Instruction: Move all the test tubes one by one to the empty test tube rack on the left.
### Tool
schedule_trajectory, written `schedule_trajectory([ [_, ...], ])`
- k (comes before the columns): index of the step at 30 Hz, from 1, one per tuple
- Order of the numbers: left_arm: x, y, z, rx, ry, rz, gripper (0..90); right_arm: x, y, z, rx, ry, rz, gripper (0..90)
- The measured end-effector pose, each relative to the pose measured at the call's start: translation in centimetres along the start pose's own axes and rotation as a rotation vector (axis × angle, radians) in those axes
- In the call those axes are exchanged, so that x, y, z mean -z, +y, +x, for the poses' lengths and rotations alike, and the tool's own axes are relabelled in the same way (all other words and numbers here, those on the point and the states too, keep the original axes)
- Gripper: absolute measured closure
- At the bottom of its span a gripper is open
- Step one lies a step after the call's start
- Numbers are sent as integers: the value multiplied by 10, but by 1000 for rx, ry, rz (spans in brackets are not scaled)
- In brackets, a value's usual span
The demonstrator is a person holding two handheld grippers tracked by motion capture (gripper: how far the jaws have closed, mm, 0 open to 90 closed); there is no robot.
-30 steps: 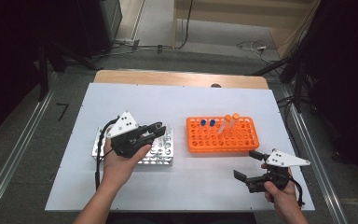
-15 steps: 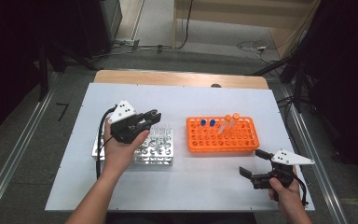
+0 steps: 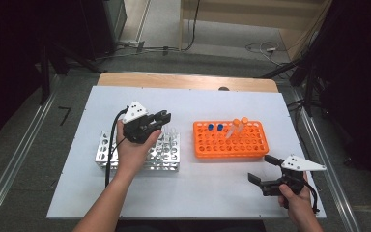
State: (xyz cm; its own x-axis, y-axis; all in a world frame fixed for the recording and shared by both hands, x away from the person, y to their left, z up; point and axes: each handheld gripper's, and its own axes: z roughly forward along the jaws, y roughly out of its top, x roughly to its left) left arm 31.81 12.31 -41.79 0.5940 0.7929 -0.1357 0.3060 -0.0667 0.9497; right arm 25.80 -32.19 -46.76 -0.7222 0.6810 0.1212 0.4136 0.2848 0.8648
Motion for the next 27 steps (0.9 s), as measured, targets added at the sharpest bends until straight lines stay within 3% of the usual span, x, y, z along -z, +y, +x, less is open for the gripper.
schedule_trajectory([
  [17, -4, -13, -5, -35, 24, 48, 759, -1, 0, 0, 3, 2, 0, 2],
  [27, -4, -17, -11, -51, 42, 118, 756, -2, -1, 0, 5, 2, 1, 2],
])
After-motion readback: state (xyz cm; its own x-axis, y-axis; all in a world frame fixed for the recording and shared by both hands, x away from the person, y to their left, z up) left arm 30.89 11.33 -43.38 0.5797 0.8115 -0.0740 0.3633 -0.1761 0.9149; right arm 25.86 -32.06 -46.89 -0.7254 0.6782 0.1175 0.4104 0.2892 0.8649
